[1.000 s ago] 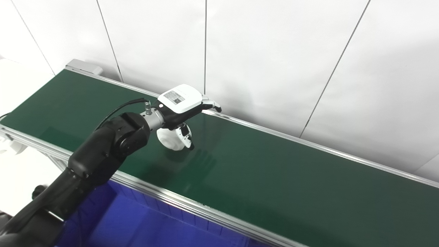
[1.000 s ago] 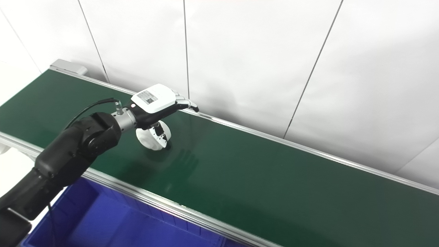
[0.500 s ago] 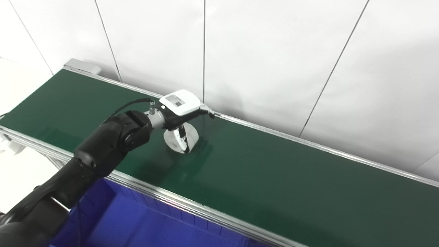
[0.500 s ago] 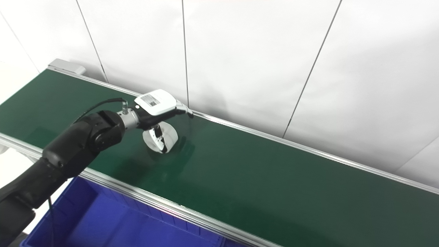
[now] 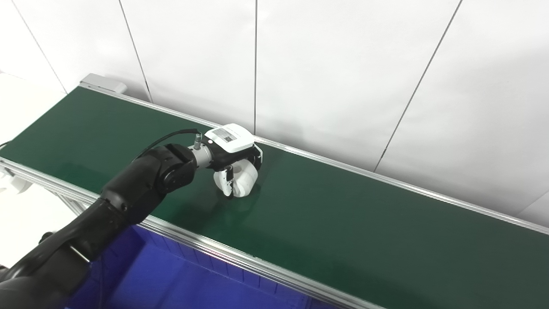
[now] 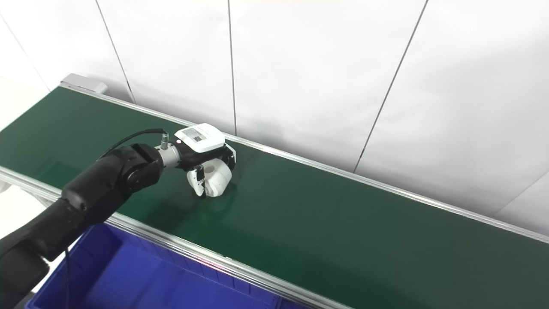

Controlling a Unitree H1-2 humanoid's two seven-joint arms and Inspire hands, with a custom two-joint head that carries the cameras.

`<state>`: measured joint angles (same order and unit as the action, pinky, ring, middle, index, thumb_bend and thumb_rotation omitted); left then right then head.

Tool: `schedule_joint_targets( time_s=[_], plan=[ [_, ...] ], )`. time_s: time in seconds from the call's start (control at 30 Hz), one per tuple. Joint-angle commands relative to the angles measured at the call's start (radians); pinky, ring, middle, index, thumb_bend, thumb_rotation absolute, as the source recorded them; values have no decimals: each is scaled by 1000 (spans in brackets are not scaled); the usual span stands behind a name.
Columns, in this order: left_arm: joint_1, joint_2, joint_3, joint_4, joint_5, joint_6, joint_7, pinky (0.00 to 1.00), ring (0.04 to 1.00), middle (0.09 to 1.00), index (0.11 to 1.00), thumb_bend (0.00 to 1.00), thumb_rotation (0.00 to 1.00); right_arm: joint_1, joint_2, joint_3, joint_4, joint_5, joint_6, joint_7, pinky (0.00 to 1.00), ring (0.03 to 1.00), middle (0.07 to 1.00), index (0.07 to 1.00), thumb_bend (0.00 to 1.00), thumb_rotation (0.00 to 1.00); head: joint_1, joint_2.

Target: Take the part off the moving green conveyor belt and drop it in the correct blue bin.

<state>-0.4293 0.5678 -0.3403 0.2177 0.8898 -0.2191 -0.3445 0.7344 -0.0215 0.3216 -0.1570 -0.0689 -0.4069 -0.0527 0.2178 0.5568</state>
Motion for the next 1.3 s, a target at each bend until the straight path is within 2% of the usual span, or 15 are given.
schedule_joint_targets(
  time_s=[0.0, 0.1, 0.17, 0.33, 0.5, 0.63, 0.7, 0.73, 0.83, 0.87, 0.9, 0.93, 1.0, 1.13, 1.27],
  plan=[
    [-42, 5, 4, 7, -1, -16, 55, 342, 398, 468, 516, 580, 8, 24, 4, 7, -38, -4, -59, 11, 1000, 1000, 1000, 1000, 814, 982, -1, 1],
    [-47, 7, -3, 14, -1, -35, 86, 306, 365, 432, 508, 527, 0, 26, 5, 7, -42, -7, -56, 10, 1000, 1000, 1000, 1000, 813, 978, -1, 2],
    [-49, 9, -4, 11, -5, -42, 92, 320, 388, 462, 520, 505, 0, 28, 7, 6, -45, -13, -56, 9, 1000, 1000, 1000, 1000, 812, 980, 0, 5],
    [-48, 9, -2, 8, -13, -49, 95, 350, 411, 484, 512, 503, 0, 32, 9, 8, -52, -16, -56, 9, 1000, 1000, 1000, 1000, 811, 989, -3, 12],
    [-43, 6, -4, 2, -24, -63, 96, 308, 382, 462, 529, 500, 0, 33, 6, 9, -54, -8, -57, 12, 1000, 1000, 1000, 1000, 798, 980, -1, 16],
    [-39, 14, -7, -44, -26, -58, 70, 329, 400, 480, 516, 503, 0, 37, 3, 9, -63, -7, -51, 15, 1000, 1000, 1000, 1000, 809, 981, 10, 33],
    [-27, 22, 6, -130, -48, -41, 31, 305, 384, 476, 522, 501, 0, 41, -1, 8, -80, -6, -39, 18, 1000, 1000, 1000, 1000, 819, 980, 28, 54],
    [-17, 27, 17, -202, -66, -25, -1, 296, 379, 474, 525, 500, 0, 42, -4, 7, -90, -4, -33, 20, 1000, 1000, 1000, 1000, 822, 979, 49, 79],
    [8, 36, 47, -390, -116, 26, -91, 300, 385, 496, 516, 501, 0, 48, -13, 5, -118, 2, -17, 27, 1000, 1000, 1000, 1000, 838, 981, 72, 100],
    [15, 42, 58, -461, -140, 53, -133, 297, 386, 501, 514, 500, 0, 51, -16, 4, -133, 4, -7, 29, 1000, 1000, 1000, 1000, 833, 983, 97, 126],
    [20, 44, 68, -509, -157, 72, -166, 297, 387, 502, 513, 500, 0, 54, -17, 3, -144, 5, -1, 31, 1000, 1000, 1000, 1000, 832, 983, 97, 126],
    [31, 48, 83, -580, -189, 104, -205, 296, 387, 504, 513, 500, 0, 58, -19, 1, -159, 6, 10, 33, 1000, 1000, 1000, 1000, 830, 984, 124, 152],
    [53, 54, 109, -687, -237, 155, -265, 300, 394, 477, 517, 502, 0, 63, -23, -1, -181, 11, 28, 36, 1000, 1000, 1000, 1000, 829, 987, 143, 169],
    [110, 72, 141, -864, -267, 269, -384, 306, 387, 483, 518, 500, 0, 75, -33, -2, -213, 30, 55, 42, 1000, 1000, 1000, 1000, 855, 999, 167, 182],
    [236, 75, 181, -982, -250, 314, -421, 298, 386, 463, 524, 500, 0, 79, -38, -5, -218, 39, 65, 50, 1000, 1000, 1000, 1000, 848, 1000, 176, 181]
  ],
)
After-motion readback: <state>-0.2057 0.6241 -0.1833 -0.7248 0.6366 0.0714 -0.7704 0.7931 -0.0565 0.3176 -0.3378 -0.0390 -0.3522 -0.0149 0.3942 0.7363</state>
